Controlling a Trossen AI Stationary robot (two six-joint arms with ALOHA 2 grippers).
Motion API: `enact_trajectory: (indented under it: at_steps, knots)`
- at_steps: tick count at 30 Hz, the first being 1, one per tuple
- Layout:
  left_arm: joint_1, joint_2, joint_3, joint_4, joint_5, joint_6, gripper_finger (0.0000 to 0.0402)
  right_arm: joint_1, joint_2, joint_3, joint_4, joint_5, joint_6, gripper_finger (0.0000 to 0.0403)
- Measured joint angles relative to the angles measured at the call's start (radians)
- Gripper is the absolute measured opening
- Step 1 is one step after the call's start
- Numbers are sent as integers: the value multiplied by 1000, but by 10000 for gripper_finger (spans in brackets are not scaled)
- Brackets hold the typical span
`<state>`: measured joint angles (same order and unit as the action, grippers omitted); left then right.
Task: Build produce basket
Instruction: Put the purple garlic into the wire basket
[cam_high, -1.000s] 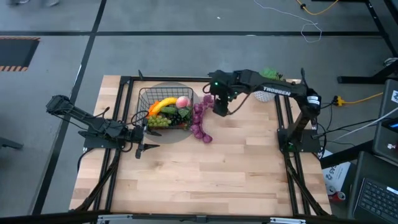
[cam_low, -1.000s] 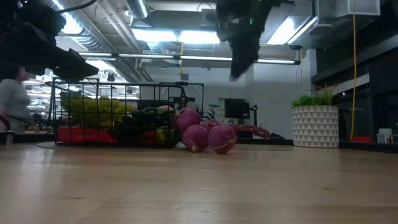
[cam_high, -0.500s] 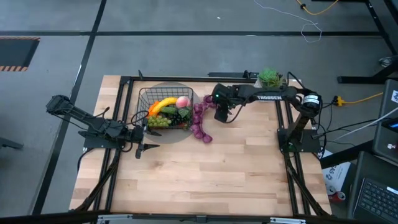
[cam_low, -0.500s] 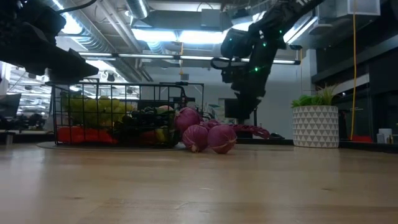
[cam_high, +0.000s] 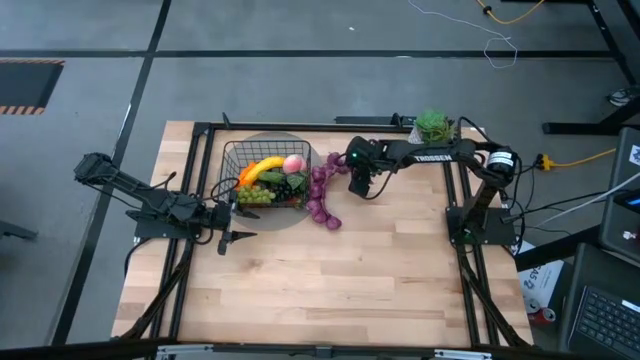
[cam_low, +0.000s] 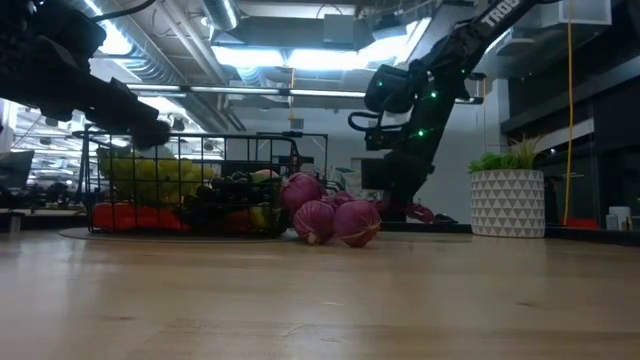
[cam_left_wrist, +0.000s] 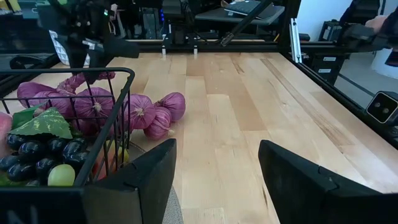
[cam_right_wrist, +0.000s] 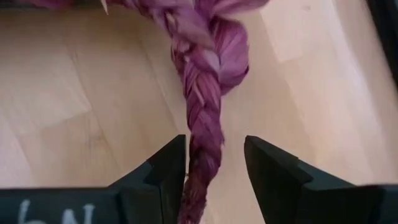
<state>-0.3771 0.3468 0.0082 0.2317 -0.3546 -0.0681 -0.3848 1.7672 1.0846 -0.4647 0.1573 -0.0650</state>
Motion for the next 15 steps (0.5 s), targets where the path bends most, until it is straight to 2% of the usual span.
enact_trajectory:
  at_steps: [10, 15]
  knots:
    - [0, 0, 0, 0, 0, 0, 225, -13, 0, -45, 42, -28, 35, 162]
    - [0, 0, 0, 0, 0, 0, 225, -11, 0, -45, 66, -30, 43, 135]
